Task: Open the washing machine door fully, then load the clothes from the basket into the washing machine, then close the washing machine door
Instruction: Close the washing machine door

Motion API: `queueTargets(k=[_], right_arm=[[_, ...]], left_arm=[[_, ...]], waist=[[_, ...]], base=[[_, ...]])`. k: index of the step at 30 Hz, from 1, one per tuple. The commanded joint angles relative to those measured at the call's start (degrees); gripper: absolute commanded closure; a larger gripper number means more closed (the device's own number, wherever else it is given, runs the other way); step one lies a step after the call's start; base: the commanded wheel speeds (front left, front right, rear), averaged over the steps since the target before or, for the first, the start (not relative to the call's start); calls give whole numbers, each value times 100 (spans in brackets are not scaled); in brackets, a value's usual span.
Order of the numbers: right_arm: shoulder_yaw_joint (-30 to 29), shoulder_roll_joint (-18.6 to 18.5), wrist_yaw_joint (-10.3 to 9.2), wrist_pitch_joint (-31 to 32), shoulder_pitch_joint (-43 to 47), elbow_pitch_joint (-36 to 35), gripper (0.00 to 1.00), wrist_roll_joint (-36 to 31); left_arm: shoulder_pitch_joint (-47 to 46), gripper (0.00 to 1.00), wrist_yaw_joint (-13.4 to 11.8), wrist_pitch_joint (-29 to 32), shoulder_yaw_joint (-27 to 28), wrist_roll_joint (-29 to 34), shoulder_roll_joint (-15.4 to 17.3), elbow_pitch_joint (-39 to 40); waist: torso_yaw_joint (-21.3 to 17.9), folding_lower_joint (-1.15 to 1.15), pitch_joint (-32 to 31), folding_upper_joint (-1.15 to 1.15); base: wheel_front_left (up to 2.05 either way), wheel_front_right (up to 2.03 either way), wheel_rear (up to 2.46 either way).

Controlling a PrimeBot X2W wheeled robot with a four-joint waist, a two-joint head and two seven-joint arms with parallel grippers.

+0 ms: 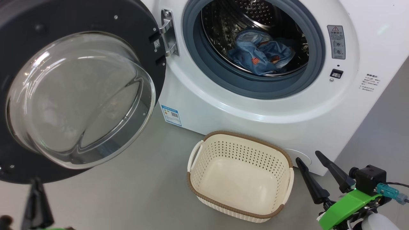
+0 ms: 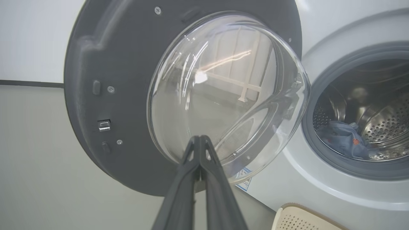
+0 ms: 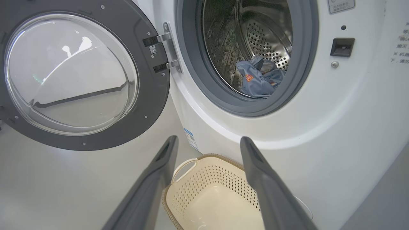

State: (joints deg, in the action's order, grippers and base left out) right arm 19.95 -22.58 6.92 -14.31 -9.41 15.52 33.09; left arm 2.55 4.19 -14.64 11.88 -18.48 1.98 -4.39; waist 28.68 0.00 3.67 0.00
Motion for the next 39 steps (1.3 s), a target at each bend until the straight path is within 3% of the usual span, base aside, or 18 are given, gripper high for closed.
queueTargets(k=[1,5,10,16,23,32,39], right_arm=[[74,-47,57,-69,-32,-127,0,118],[54,-24,57,-69,-16,-131,0,110],[49,-1,57,-69,-9,-138,0,97],[71,7,57,-69,-44,-139,0,98],[60,-52,57,-69,-63,-139,0,99],[114,-79,57,-69,-89,-126,0,97],[177,-104,57,-69,-127,-118,0,102]], left_arm=[[-318,100,49,-36,327,-28,90,326],[-652,100,175,-36,767,-163,246,724],[-1324,100,277,-36,1163,-743,777,697],[-2227,100,316,97,1427,-1439,1728,-121],[-3151,100,326,490,1486,-2111,2465,-1353],[-4388,100,328,2050,1253,-3317,3331,-3008],[-5079,100,269,3514,1115,-3856,3747,-4096]], waist=[[-5,0,6,0],[-12,0,17,0],[-46,0,52,0],[-144,0,121,0],[-186,0,221,0],[-211,0,328,0],[-218,0,402,0]], base=[[0,0,0],[0,0,0],[0,0,0],[0,0,0],[0,0,0],[0,0,0],[0,0,0]])
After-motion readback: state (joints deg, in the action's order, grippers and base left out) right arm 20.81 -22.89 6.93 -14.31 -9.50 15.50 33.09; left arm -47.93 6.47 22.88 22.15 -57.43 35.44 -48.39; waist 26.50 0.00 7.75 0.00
